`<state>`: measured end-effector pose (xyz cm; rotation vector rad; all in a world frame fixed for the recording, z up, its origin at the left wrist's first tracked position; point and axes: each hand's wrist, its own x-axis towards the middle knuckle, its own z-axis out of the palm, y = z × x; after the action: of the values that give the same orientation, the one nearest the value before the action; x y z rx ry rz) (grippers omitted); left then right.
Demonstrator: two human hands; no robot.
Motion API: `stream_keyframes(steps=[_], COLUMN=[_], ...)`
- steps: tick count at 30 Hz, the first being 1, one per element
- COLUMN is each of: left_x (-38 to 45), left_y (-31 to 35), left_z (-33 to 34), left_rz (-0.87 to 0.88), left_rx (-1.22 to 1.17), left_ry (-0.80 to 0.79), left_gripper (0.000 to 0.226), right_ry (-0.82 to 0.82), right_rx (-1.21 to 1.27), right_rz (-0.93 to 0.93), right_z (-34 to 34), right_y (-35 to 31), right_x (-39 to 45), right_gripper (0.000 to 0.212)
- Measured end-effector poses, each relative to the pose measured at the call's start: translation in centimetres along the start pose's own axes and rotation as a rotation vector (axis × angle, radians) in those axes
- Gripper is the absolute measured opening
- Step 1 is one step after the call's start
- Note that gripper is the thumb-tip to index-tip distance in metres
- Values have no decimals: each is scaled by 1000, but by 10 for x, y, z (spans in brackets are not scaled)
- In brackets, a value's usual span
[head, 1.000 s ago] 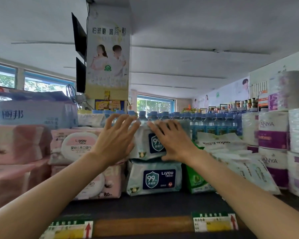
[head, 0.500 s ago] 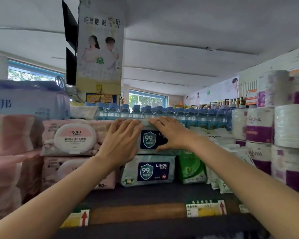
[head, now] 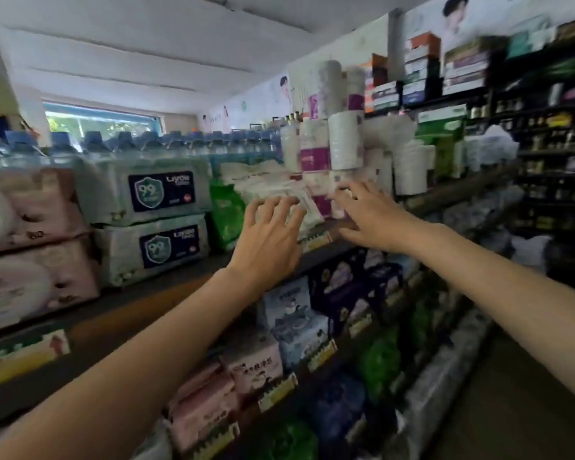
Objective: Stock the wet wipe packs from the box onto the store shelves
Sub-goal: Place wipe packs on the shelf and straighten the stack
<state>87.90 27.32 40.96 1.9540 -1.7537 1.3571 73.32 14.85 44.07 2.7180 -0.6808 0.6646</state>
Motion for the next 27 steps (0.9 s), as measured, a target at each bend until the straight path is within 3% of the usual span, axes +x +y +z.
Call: stream_keyframes(steps=[9, 12, 16, 19, 22, 27], left_x=[18, 1, -19, -36, -59, -107], left_y=[307, 413, 542, 633, 720, 818], left_z=[-15, -28, -46, -50, -44, -23], left_rz=[554, 784, 941, 1023, 1098, 1108], left_rx=[-495, -584, -717, -743, -747, -739], left_ry=[-157, -163, -164, -290, -420, -634], left_gripper=[45, 44, 44, 47, 51, 49], right_ry=[-627, -688, -780, -857, -968, -988], right_rx=[69, 61, 127, 181, 246, 391], right_rz=[709, 894, 1078, 1151, 1204, 1306], right_z=[-23, -19, -17, -5, 17, 77], right_y=[155, 185, 216, 240, 259, 274], right_x=[-329, -442, -576, -663, -742, -834], right_gripper=[44, 40, 38, 37, 23, 42])
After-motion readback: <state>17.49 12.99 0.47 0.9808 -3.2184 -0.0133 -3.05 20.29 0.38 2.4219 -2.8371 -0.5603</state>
